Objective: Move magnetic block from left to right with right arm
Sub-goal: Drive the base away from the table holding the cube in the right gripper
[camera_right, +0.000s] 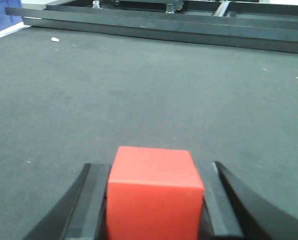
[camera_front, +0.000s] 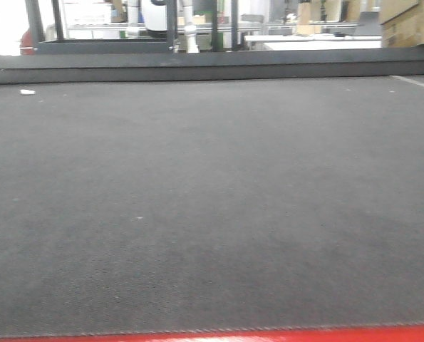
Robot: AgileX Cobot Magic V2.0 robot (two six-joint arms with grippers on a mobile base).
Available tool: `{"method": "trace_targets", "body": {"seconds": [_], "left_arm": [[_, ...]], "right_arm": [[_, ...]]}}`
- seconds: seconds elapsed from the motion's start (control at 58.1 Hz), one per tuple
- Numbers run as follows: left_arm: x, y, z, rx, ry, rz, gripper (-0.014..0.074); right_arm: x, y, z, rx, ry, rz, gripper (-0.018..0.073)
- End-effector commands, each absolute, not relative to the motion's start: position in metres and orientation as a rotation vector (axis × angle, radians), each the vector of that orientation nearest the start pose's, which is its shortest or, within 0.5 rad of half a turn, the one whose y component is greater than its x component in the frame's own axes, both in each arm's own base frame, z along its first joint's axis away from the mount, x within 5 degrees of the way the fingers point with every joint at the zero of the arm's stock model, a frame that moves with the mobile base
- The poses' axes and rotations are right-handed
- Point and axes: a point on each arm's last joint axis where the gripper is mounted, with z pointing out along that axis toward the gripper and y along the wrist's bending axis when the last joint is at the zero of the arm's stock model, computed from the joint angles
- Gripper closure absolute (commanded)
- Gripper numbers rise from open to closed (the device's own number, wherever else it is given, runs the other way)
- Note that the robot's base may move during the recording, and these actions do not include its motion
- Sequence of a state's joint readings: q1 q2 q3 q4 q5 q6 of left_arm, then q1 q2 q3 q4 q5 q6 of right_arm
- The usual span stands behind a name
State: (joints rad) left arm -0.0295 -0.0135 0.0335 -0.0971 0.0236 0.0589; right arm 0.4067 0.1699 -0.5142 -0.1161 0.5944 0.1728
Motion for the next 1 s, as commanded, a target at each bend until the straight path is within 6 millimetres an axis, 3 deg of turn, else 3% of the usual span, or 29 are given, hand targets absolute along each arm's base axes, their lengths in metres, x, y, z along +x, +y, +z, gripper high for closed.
{"method": "trace_targets", "body": {"seconds": [0.0,0.98], "left_arm": [[0.0555,-0.0015,0.2056,-0.014,1.444,-0.066,0.0722],[0.0555,-0.0015,0.2056,-0.014,1.444,-0.066,0.0722]], "right_arm": [[0.0359,0.0091,0.3354,-0.237,1.609,0.297,0.0313],[0.0359,0.0091,0.3352,-0.237,1.61,0.296,0.0313]]}}
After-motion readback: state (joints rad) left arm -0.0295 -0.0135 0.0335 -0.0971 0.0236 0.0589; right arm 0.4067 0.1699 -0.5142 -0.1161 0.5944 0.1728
